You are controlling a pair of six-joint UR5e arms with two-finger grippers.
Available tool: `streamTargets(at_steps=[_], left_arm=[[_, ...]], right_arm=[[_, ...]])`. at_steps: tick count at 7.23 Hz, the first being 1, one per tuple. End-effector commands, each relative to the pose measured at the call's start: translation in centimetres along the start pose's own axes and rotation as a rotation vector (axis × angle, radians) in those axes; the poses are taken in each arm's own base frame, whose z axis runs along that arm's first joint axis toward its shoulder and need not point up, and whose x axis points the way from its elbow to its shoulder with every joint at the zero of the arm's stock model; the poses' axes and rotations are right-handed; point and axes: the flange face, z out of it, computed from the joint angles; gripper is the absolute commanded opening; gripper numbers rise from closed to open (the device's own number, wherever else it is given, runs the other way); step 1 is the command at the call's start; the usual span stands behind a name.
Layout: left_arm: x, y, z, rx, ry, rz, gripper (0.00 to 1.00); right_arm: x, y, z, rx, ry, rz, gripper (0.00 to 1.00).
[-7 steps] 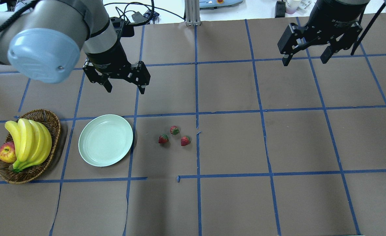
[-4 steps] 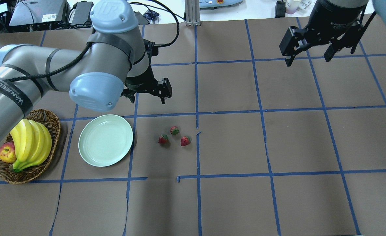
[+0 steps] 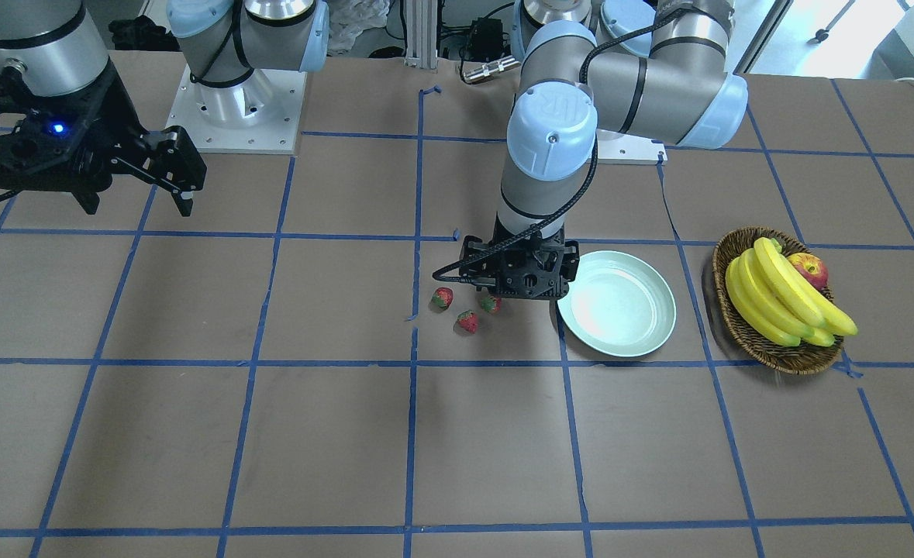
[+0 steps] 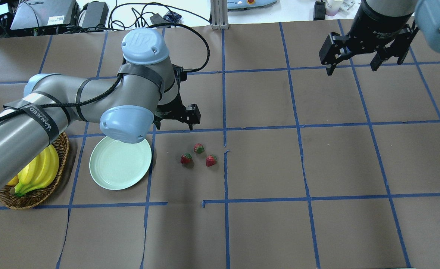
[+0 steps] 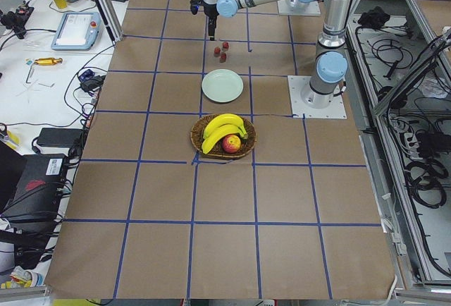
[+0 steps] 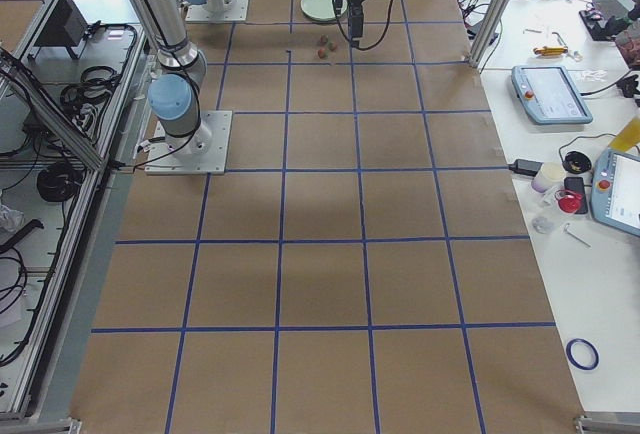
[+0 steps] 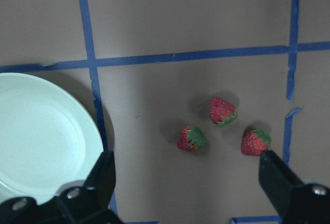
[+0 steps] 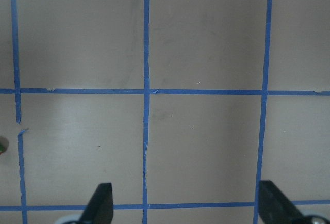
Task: Collect all strawberries into plate
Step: 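Lower the left gripper onto a strawberry and grasp it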
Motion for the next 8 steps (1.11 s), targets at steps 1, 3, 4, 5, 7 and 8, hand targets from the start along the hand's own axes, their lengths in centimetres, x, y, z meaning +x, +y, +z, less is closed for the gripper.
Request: streamTargets(at_steps=[1, 3, 4, 5, 7, 8], left_arm=[[0.1, 1.7, 5.3, -0.001, 0.005, -0.046, 1.00], [0.1, 4.5, 9.5, -0.012, 0.015, -0.017, 0.93], [0.2, 4.6, 10.4, -0.023, 0.012, 0.026, 0.93], [0.3, 4.5, 11.0, -0.031, 0.012, 0.039, 0.90], [0.4, 4.3, 12.0, -0.041, 0.009, 0.045, 0.66], [0.5, 4.3, 12.0, -0.041, 0.009, 0.045, 0.24]], right_arm=[[-0.1, 0.1, 0.0, 0.002, -0.002, 0.002, 1.00], [-0.2, 0.3, 0.0, -0.005, -0.001, 0.002, 1.00], [-0.2, 0.3, 0.0, -0.005, -0.002, 0.000, 1.00], [-0.2, 0.3, 0.0, -0.007, -0.002, 0.000, 1.00], [-0.2, 0.3, 0.0, -0.008, -0.002, 0.000, 1.00], [-0.2, 0.3, 0.0, -0.008, -0.002, 0.002, 1.00]])
